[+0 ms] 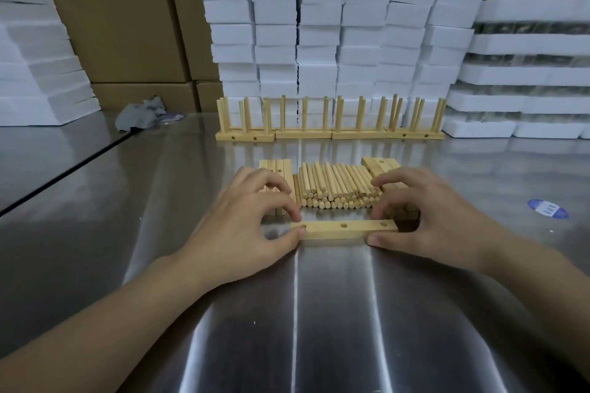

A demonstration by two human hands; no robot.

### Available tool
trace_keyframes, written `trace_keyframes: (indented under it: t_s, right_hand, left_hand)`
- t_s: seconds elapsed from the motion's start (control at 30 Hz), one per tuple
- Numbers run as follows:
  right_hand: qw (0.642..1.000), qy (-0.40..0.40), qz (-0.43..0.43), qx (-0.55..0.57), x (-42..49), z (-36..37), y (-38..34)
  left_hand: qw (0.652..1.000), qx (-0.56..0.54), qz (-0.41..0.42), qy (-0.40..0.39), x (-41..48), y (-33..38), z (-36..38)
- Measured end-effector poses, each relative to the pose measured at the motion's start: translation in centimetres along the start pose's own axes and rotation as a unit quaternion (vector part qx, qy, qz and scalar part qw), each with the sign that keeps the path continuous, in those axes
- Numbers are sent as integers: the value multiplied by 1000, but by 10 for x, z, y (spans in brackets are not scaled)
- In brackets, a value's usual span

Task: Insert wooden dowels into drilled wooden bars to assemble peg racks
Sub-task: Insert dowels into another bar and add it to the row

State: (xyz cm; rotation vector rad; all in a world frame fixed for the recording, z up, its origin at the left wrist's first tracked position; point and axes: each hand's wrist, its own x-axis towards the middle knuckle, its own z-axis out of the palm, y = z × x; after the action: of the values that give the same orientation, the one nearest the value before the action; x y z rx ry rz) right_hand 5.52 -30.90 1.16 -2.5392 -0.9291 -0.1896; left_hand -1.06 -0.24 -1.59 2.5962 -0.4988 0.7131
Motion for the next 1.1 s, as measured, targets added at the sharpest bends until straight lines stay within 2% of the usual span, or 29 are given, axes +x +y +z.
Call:
trace_keyframes:
  t_s: [0.23, 0.37, 0.7, 1.1]
  right_hand:
    - [1000, 26, -15, -6, 0, 2, 3]
    - [999, 30, -23, -4, 1, 5, 7]
    - [1000, 14, -22, -15, 2, 8, 3]
    - [999, 9, -29, -15, 1, 10, -3]
  left_hand:
    - [991, -56, -97, 79, 3, 0, -11]
    - [990, -61, -119, 40, 3, 1, -10]
    - [997, -14, -57, -53, 0, 3, -6]
    - [994, 55, -18, -97, -3, 7, -3]
